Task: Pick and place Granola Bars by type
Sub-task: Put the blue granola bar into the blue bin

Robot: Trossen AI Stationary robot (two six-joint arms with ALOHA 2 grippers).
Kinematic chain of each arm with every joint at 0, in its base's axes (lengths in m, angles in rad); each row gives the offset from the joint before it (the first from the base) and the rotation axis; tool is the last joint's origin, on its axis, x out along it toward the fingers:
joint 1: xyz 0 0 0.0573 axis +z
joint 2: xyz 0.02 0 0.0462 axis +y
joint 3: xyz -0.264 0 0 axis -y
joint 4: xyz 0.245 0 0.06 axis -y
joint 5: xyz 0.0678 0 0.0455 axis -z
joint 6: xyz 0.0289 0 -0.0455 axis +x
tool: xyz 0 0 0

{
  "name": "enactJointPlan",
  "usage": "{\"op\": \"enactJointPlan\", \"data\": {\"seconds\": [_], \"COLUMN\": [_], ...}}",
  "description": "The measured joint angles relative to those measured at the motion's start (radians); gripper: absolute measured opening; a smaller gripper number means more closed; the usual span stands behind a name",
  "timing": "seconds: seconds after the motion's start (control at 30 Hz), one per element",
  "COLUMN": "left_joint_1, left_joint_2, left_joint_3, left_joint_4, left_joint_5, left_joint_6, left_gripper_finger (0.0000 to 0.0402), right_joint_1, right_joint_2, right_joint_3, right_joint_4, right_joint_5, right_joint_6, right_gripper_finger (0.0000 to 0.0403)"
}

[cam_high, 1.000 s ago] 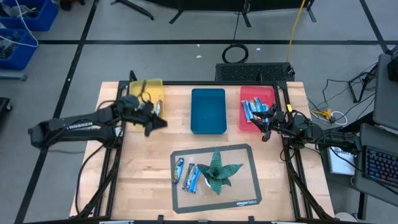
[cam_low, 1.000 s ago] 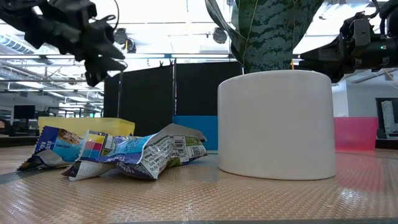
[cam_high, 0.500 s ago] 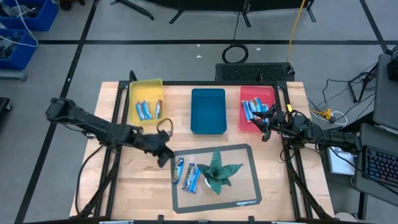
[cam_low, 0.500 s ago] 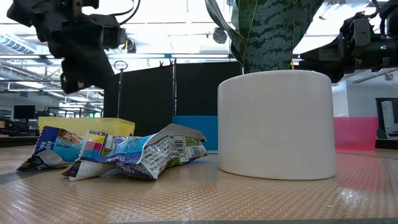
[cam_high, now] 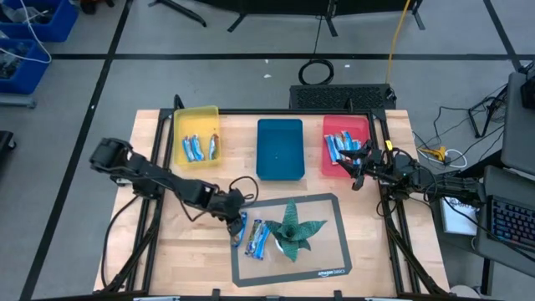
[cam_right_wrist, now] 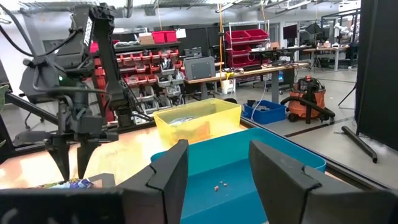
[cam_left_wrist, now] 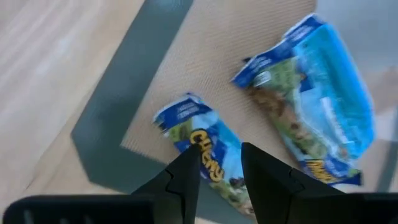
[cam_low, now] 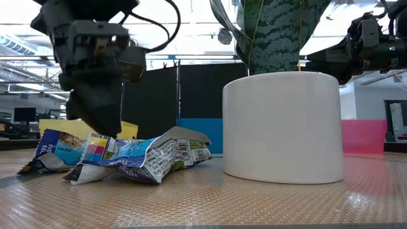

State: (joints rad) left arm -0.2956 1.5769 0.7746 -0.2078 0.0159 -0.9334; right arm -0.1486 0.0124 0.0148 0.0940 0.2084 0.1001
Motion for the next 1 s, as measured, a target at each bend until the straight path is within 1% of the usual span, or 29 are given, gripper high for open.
{"op": "enactJointPlan", "data": {"seconds": [0.4, 0.53, 0.6, 0.7, 0.73, 0.9, 1.0], "left_joint_1": [0.005, 0.005, 0.005, 0.003, 0.001, 0.003, 0.007], "left_joint_2": [0.04, 0.04, 0.04, 0.04, 0.04, 0.039, 0.005], "left_joint_3": [0.0, 0.0, 0.0, 0.0, -0.001, -0.003, 0.009], "left_joint_4": [-0.014, -0.028, -0.033, -0.026, -0.024, 0.033, 0.037], "left_joint_5": [-0.019, -0.053, -0.057, -0.069, -0.078, -0.114, -0.144], "left_joint_6": [-0.019, -0.015, 0.0, 0.021, 0.026, 0.094, 0.176], "left_gripper_finger": [0.0124, 0.012, 0.01, 0.0034, 0.002, 0.0007, 0.0005], "right_joint_1": [0.0, 0.0, 0.0, 0.0, 0.0, 0.0, 0.0], "right_joint_2": [0.0, 0.0, 0.0, 0.0, 0.0, 0.0, 0.0], "right_joint_3": [0.0, 0.0, 0.0, 0.0, 0.0, 0.0, 0.0], "right_joint_4": [0.0, 0.0, 0.0, 0.0, 0.0, 0.0, 0.0], "right_joint_5": [0.0, 0.0, 0.0, 0.0, 0.0, 0.0, 0.0], "right_joint_6": [0.0, 0.0, 0.0, 0.0, 0.0, 0.0, 0.0], "right_gripper_finger": [0.016, 0.016, 0.016, 0.016, 0.016, 0.016, 0.016]}}
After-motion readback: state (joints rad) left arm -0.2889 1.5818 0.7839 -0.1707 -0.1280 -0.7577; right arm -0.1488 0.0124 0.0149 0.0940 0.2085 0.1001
